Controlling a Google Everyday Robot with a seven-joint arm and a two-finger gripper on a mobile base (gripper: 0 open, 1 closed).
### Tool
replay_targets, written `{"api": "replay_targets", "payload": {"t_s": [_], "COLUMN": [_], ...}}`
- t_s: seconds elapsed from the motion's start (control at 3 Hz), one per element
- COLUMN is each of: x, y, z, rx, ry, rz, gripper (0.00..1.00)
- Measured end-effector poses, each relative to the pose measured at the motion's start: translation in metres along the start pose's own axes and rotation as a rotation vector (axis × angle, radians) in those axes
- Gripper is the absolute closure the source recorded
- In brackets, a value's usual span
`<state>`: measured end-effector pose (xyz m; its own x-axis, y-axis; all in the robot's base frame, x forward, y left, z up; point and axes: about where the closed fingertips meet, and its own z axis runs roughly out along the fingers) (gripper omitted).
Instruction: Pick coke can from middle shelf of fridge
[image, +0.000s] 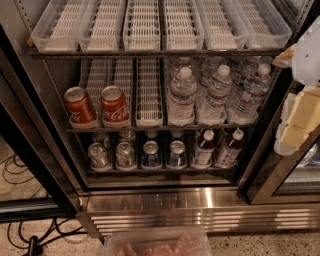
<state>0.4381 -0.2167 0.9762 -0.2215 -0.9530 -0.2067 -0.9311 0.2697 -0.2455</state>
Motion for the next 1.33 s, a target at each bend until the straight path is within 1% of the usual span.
{"api": "replay_targets", "payload": {"t_s": [0.33, 0.67, 1.0, 1.33], "x": [0.000, -0.002, -0.016, -0.043], "y": [0.000, 0.001, 0.025, 0.056], "z": [0.000, 0.001, 0.025, 0.083], "rx": [0.000, 0.021, 0.018, -0.034], "ry": [0.000, 0.012, -0.047, -0.161], "rz": [0.000, 0.009, 0.025, 0.009], "gripper": [0.00, 0.00, 0.00, 0.00]}}
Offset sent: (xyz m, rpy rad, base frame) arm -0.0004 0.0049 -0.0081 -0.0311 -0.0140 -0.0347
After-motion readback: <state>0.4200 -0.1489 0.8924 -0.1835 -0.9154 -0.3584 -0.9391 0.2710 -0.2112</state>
